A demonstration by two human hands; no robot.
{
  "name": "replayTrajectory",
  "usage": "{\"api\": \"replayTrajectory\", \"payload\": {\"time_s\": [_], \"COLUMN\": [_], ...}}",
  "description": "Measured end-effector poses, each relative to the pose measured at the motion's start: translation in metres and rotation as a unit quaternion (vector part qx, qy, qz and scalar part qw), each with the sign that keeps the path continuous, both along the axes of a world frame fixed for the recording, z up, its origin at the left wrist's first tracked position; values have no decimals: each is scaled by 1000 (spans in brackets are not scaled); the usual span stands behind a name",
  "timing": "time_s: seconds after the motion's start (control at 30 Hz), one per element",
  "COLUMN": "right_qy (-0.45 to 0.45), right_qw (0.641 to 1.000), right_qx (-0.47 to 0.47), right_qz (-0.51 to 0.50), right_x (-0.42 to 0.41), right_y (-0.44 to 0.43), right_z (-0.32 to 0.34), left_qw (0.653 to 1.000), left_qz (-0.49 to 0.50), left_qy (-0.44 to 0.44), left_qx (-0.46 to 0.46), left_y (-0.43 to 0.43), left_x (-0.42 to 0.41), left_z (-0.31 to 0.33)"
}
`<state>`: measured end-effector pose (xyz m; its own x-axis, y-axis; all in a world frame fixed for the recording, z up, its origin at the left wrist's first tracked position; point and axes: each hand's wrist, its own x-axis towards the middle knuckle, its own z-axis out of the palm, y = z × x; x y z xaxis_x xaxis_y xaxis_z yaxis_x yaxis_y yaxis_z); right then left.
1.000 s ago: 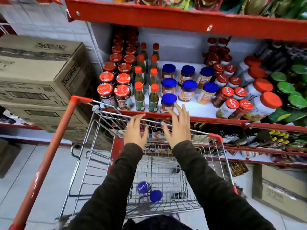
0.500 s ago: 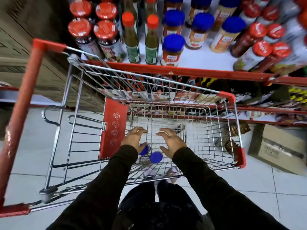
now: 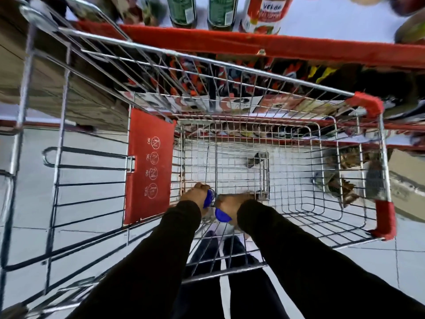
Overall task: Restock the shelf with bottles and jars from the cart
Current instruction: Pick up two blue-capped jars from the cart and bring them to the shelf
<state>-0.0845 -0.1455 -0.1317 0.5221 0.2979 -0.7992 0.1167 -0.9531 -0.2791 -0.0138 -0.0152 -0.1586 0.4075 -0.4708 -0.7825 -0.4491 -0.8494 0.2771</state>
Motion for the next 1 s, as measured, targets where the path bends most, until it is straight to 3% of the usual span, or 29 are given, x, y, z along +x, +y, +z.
{"api": "replayTrajectory", "payload": {"time_s": [0.17,0.27,0.4,0.6,1.0], "right_qy": [-11,-6,-49,-62,-133], "right_qw": [1000,994,958,908,888], "right_qx": [-17,3,29,63,38], "right_qz": [16,-105,-283,-409,-439], "right_x": [4,6,-2,-7,-30], "right_y": [4,-8,-37,-72,-145], "right_z": [3,12,28,98,207], "left_qw": [1000,998,996,994,982], "left_qz": [26,49,64,61,61], "left_qy": [-18,-16,-21,-27,-32], "left_qx": [-1,-27,-57,-88,-173], "left_y": [-4,-3,-4,-19,-90], "left_x": [0,7,17,27,23], "left_z": [-5,10,41,105,231]}}
